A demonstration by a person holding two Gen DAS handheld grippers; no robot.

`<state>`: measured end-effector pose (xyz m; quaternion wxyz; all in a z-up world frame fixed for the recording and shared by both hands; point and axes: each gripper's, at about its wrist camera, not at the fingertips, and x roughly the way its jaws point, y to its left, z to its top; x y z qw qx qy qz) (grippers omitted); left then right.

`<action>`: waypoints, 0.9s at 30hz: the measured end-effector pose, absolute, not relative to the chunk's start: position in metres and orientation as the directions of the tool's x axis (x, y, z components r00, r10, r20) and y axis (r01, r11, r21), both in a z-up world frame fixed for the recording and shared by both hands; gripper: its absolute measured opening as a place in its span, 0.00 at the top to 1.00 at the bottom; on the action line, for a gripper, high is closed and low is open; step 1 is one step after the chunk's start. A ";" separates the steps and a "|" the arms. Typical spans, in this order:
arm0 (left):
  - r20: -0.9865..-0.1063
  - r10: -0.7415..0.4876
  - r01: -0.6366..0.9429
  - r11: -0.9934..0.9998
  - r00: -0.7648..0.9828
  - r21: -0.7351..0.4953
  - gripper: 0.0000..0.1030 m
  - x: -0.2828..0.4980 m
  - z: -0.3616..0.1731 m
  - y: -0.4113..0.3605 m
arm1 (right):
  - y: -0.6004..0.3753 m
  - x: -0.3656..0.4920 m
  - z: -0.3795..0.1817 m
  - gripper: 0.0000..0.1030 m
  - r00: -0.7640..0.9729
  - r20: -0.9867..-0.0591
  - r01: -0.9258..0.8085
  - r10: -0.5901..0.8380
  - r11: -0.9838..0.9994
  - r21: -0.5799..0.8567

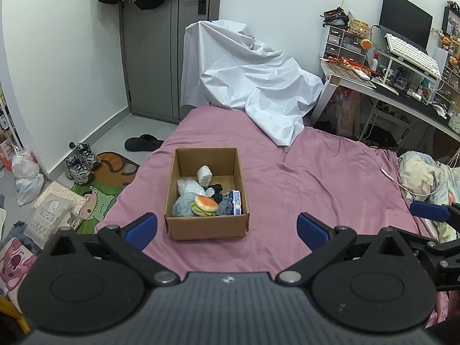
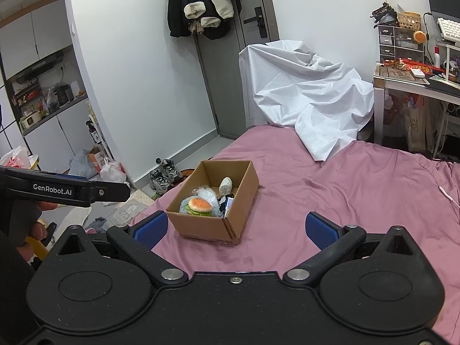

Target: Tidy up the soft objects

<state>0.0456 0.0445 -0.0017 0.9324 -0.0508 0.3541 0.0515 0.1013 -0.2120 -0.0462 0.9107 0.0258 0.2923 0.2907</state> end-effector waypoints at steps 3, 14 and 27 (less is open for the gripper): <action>-0.666 0.059 -0.132 0.989 0.744 -0.060 0.01 0.046 -0.002 0.044 | -0.212 0.101 -0.046 0.00 0.660 -0.518 -0.515 0.544 0.830 0.216; -0.665 0.060 -0.132 0.990 0.744 -0.057 0.01 0.046 -0.001 0.044 | -0.212 0.101 -0.045 0.00 0.664 -0.515 -0.510 0.542 0.832 0.218; -0.665 0.060 -0.130 0.990 0.744 -0.056 0.01 0.047 0.001 0.045 | -0.212 0.101 -0.044 0.00 0.671 -0.510 -0.504 0.538 0.836 0.218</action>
